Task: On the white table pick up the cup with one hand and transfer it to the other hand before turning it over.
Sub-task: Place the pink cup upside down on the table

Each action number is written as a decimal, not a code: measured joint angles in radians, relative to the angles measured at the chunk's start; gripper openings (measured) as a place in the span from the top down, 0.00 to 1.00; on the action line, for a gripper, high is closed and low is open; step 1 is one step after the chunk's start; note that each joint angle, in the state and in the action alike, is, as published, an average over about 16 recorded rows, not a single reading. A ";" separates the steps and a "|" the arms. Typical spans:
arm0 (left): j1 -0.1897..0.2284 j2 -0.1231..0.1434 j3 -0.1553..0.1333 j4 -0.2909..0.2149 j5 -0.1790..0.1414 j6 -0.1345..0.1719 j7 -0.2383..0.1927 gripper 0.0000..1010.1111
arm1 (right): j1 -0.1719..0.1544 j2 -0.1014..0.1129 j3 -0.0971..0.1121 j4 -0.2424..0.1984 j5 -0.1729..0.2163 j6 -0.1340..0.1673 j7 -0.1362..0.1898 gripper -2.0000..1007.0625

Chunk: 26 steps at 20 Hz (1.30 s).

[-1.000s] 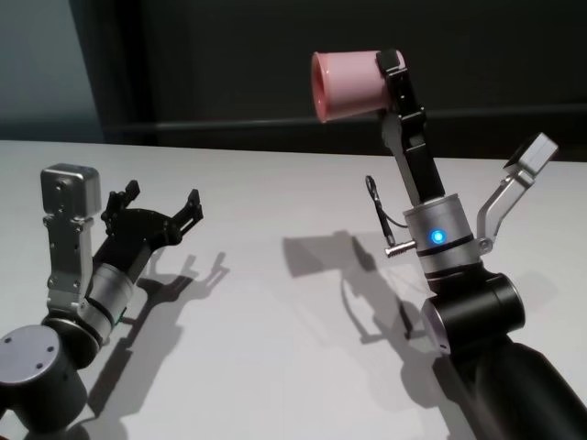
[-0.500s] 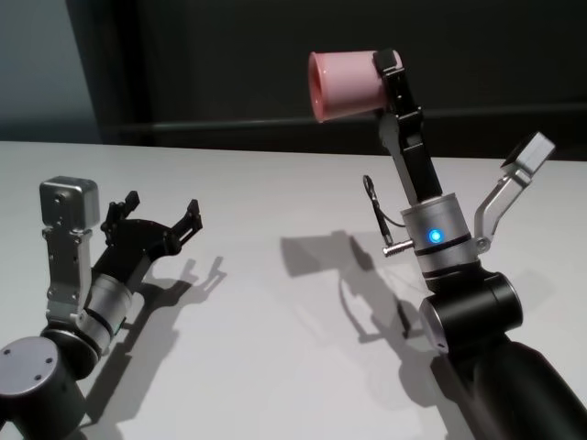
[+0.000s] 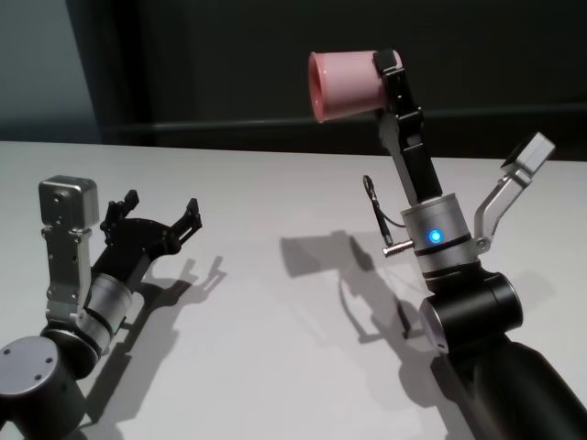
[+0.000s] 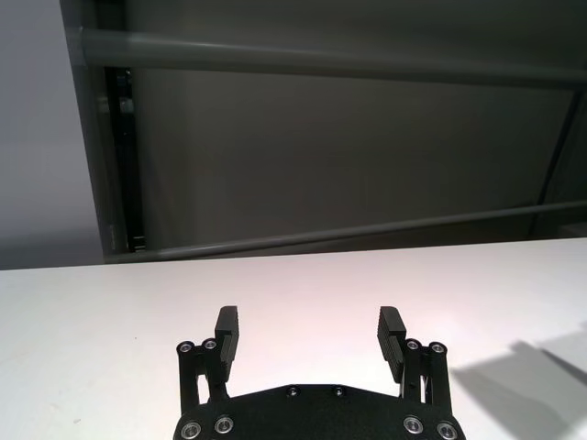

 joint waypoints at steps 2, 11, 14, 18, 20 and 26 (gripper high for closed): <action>0.000 0.000 0.000 0.000 0.000 0.000 0.000 0.01 | 0.000 0.000 0.000 0.000 0.000 0.000 0.000 0.25; -0.001 0.000 0.001 0.000 -0.002 -0.001 0.002 0.01 | 0.000 0.000 0.000 0.000 0.000 0.000 0.000 0.25; -0.002 0.000 0.001 0.000 -0.003 -0.001 0.003 0.01 | 0.000 0.000 0.000 0.000 0.000 0.000 0.000 0.25; -0.002 0.001 0.001 0.000 -0.003 -0.001 0.003 0.01 | 0.000 0.001 -0.001 0.000 0.000 0.000 0.000 0.25; -0.002 0.001 0.001 0.000 -0.003 -0.001 0.003 0.01 | 0.001 0.004 -0.003 -0.001 0.000 -0.002 0.000 0.25; -0.002 0.001 0.001 0.000 -0.004 -0.001 0.003 0.01 | 0.005 0.021 -0.016 -0.009 -0.008 -0.011 -0.004 0.25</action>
